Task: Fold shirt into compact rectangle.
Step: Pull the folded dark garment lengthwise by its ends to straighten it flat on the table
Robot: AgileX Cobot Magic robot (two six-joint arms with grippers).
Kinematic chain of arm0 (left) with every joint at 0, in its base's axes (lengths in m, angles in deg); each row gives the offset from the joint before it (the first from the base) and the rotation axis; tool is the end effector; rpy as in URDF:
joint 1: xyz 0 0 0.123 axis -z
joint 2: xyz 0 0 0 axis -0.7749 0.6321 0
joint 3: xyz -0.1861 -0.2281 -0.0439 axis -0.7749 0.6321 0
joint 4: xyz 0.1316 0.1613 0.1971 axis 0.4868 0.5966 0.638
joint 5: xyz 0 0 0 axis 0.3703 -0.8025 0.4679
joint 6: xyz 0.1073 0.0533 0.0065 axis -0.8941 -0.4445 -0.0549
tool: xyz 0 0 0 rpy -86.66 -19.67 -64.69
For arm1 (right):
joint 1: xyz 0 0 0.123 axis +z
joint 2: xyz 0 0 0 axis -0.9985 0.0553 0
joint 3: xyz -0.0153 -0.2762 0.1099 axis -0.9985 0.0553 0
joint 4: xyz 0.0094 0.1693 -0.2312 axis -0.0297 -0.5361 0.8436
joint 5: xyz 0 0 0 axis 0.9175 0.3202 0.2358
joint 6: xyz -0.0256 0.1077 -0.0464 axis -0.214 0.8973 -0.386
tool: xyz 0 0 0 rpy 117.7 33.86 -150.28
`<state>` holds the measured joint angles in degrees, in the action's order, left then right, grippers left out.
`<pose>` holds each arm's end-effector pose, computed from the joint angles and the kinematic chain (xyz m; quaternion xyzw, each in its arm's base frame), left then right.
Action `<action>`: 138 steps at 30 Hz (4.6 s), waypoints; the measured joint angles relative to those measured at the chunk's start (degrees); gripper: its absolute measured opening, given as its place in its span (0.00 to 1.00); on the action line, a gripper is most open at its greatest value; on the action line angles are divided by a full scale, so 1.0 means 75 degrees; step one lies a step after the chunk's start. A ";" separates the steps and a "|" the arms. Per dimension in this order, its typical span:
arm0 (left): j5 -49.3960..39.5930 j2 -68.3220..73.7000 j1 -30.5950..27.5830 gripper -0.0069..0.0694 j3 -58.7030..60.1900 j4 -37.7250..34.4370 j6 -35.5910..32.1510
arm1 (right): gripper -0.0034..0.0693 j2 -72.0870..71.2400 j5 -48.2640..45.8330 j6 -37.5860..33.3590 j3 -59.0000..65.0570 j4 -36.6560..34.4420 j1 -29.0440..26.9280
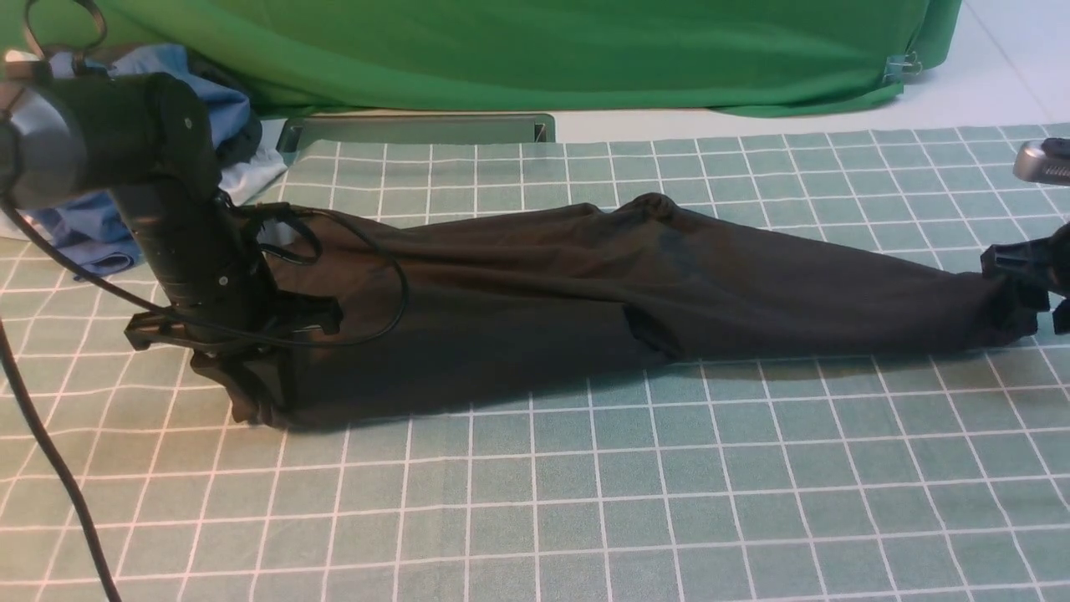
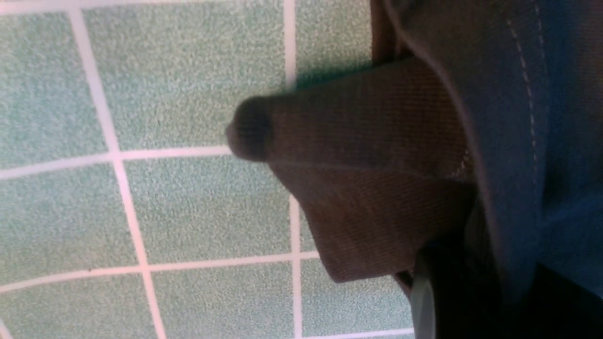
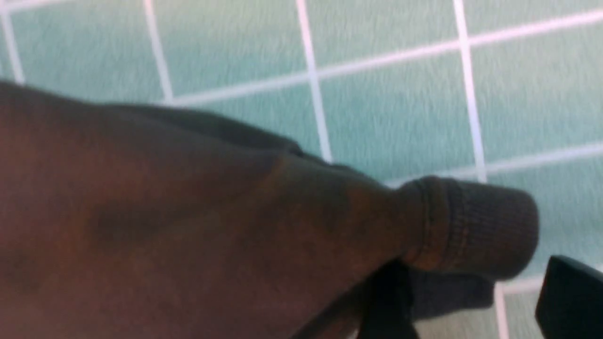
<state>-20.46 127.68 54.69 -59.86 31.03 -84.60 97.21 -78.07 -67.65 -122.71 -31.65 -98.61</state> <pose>0.4021 -0.0393 0.1451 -0.0330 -0.9982 0.0494 0.0117 0.4235 -0.0805 0.1333 0.1329 0.9797 0.0221 0.1484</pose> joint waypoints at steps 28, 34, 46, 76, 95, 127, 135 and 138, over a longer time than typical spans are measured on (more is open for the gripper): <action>-0.0814 -0.1225 0.0000 0.18 -0.0789 0.0029 -0.0197 | 0.08 0.0254 -0.1946 -0.1283 -0.0807 -0.1188 -0.1747; -0.0814 -0.1165 0.0000 0.18 -0.0789 0.0024 -0.0197 | 0.34 0.0254 -0.2468 -0.1806 -0.0943 -0.2129 -0.1272; -0.0775 -0.1151 0.0000 0.18 -0.0789 0.0024 -0.0222 | 0.89 0.0357 -0.1435 -0.1840 -0.0996 -0.1174 0.0148; -0.0783 -0.1151 0.0000 0.18 -0.0789 -0.0001 -0.0682 | 0.19 0.0951 -0.1433 -0.1358 -0.1171 -0.0557 0.0261; 0.0206 -0.1921 -0.0002 0.18 0.2623 -0.0073 -0.0771 | 0.19 -0.0059 -0.3005 -0.1323 -0.0363 -0.0441 -0.0926; 0.2301 -0.0262 -0.0052 0.66 0.0683 0.0280 0.1200 | 0.19 -0.0059 -0.2830 -0.1315 -0.0237 -0.0415 -0.0929; 0.3151 0.0137 -0.0052 0.66 0.0649 0.0632 0.0704 | 0.19 -0.0059 -0.2765 -0.1297 -0.0237 -0.0415 -0.0929; 0.3356 0.0213 -0.0052 0.66 0.0618 0.0640 0.0663 | 0.19 -0.0059 -0.2739 -0.1297 -0.0237 -0.0415 -0.0929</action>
<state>4.71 129.28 54.31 -55.22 35.83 -79.63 96.77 -98.61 -77.38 -124.49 -34.77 -105.57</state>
